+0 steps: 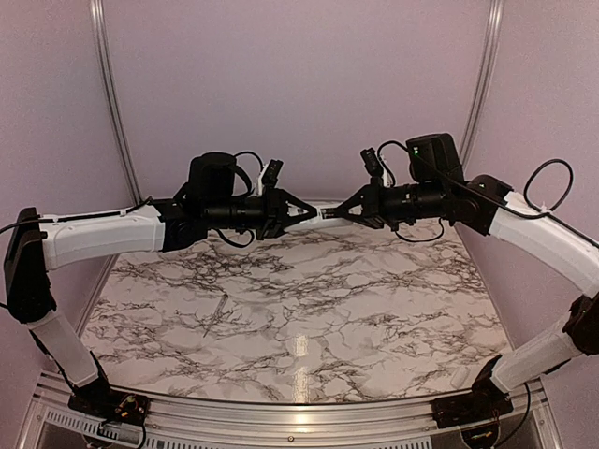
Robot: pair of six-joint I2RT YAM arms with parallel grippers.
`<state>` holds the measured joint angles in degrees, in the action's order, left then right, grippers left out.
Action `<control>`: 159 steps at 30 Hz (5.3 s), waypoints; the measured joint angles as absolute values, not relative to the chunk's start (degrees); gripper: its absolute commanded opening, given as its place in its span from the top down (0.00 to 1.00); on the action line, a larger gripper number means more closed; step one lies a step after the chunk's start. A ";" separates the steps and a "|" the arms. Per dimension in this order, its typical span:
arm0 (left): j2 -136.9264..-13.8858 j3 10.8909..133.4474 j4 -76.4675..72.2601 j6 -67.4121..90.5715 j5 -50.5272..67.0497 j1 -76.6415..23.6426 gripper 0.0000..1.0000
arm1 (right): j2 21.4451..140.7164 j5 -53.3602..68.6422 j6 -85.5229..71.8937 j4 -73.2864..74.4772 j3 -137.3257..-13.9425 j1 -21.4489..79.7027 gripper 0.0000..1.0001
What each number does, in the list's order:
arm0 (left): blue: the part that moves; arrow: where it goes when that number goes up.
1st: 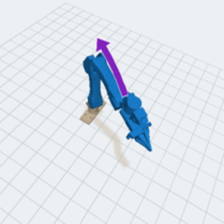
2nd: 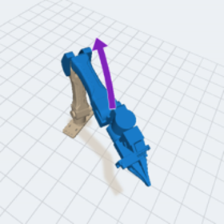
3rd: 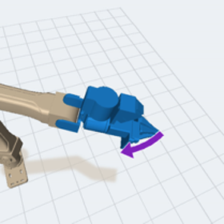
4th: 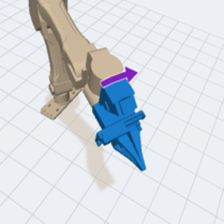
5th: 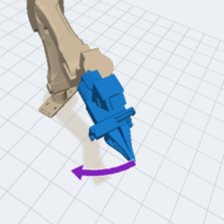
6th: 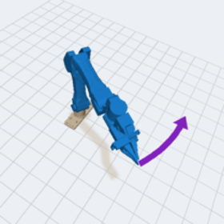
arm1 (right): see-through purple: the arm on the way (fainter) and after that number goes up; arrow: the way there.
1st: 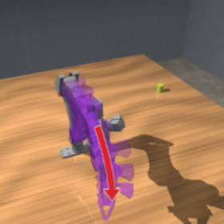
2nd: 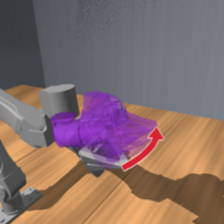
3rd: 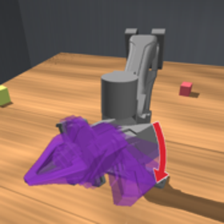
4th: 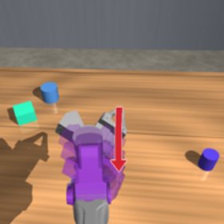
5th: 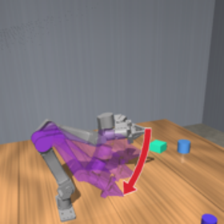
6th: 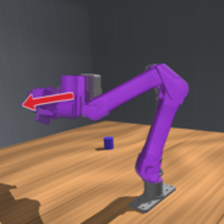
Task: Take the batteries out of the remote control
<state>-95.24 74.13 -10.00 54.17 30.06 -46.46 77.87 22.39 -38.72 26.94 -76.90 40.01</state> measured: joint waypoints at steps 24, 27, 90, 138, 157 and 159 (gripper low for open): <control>-95.24 65.71 -4.89 51.00 29.87 -46.46 1.00 | 75.94 18.48 -34.15 31.92 -76.18 38.44 0.77; -95.24 64.36 -4.67 50.48 30.65 -46.46 1.00 | 74.61 18.41 -33.91 32.34 -75.11 37.60 0.73; -105.65 58.52 9.89 45.58 23.70 -46.46 0.31 | 71.50 16.23 -32.75 36.14 -69.78 36.71 0.12; -83.11 60.14 38.09 32.01 -8.71 -46.46 0.06 | 71.83 13.39 -31.42 38.70 -70.24 36.67 0.02; -98.06 58.83 40.97 27.18 -6.92 -42.09 0.39 | 73.01 13.39 -30.74 38.70 -70.26 36.67 0.02; -99.63 59.61 40.84 26.26 -6.31 -41.65 0.43 | 73.01 13.30 -30.76 38.70 -70.26 36.67 0.01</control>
